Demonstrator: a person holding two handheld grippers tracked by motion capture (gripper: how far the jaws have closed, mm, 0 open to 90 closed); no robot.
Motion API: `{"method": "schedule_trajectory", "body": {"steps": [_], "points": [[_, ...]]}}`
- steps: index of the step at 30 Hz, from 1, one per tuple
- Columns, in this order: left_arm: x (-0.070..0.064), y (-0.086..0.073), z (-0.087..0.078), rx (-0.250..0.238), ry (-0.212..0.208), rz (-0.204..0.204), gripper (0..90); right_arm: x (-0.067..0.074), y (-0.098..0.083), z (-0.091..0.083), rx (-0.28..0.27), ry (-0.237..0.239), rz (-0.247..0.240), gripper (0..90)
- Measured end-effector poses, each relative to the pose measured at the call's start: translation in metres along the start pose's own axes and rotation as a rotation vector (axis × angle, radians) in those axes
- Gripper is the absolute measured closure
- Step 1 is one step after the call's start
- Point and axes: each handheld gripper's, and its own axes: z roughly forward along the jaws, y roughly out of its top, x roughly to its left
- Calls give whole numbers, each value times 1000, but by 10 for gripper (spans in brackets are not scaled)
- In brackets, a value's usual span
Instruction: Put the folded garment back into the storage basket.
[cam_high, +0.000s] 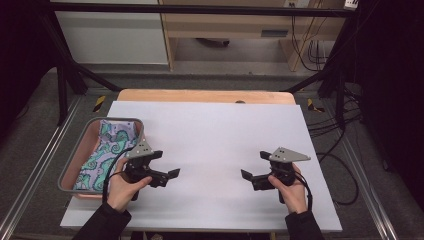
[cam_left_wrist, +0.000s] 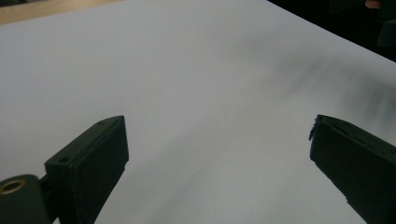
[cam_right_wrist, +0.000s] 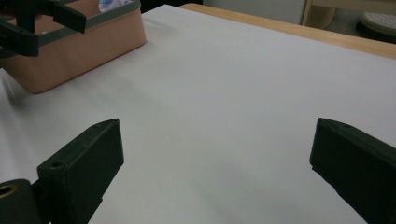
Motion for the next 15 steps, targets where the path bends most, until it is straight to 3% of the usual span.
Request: {"method": "schedule_trajectory", "body": {"steps": [8,15], "points": [[-5,-31,14,32,-29,-9,49,-16,-29,-7,44,-18,12,37],[-6,-41,21,33,-43,4,51,-27,-49,-11,79,-26,23,37]]}}
